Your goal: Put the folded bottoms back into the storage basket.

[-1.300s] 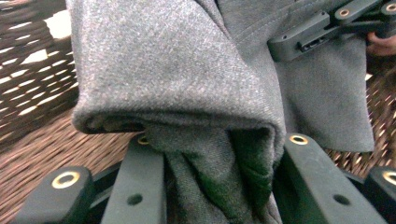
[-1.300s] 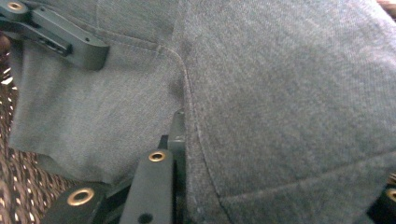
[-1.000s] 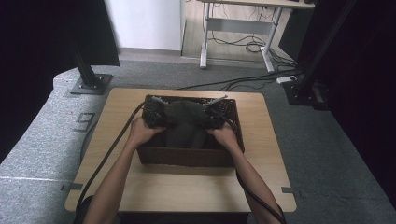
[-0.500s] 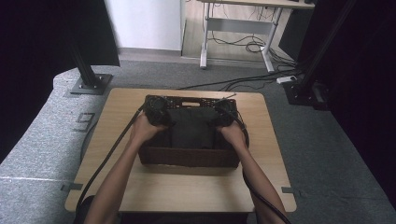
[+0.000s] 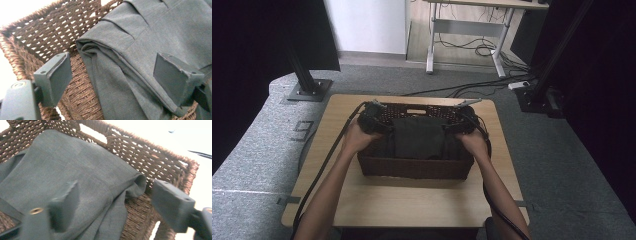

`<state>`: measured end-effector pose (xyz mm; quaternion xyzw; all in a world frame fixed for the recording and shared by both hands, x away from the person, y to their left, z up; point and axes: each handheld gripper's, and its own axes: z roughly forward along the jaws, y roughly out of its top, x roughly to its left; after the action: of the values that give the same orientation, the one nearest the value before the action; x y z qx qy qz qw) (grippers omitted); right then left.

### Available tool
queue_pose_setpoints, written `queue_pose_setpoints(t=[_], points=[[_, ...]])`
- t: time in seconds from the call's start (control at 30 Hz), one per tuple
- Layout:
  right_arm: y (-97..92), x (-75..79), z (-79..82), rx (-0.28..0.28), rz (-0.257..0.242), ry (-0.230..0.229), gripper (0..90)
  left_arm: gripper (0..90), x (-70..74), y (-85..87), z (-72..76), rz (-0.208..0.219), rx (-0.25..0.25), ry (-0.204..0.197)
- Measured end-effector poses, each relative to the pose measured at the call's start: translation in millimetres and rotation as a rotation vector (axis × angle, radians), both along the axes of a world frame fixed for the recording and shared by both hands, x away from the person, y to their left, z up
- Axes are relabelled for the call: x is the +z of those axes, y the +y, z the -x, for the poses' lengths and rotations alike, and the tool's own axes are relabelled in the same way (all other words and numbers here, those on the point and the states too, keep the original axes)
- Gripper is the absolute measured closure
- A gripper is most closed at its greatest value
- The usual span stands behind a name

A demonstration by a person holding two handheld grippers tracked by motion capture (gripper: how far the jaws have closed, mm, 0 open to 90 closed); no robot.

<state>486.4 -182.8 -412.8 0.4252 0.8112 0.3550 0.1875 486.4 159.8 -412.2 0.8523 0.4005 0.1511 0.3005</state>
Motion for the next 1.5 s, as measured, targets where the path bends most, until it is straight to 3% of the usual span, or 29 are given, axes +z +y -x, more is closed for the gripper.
queue_pose_setpoints(t=[0.4,0.5,0.6,1.0,1.2,1.5], points=[[-16.6,-2.4,19.4,0.027,-0.025,-0.018,0.4,7.3,9.6,14.5,22.3,0.048,-0.015,-0.049],[-20.4,-0.6,26.3,0.036,-0.036,-0.029,0.0,3.4,11.4,15.6,29.0,0.058,-0.032,-0.06],[-23.2,1.2,33.5,0.05,-0.037,-0.037,0.0,0.0,12.1,15.6,36.6,0.039,-0.044,-0.082],[-32.7,9.9,60.2,0.081,-0.067,-0.054,0.0,0.0,16.8,25.7,64.5,0.067,-0.069,-0.134],[-39.4,11.3,72.2,0.094,-0.061,-0.074,0.0,0.0,18.0,32.5,77.1,0.07,-0.08,-0.162],[-51.3,8.4,92.9,0.111,-0.03,-0.075,0.0,0.0,11.1,44.2,98.5,0.088,-0.081,-0.174]])
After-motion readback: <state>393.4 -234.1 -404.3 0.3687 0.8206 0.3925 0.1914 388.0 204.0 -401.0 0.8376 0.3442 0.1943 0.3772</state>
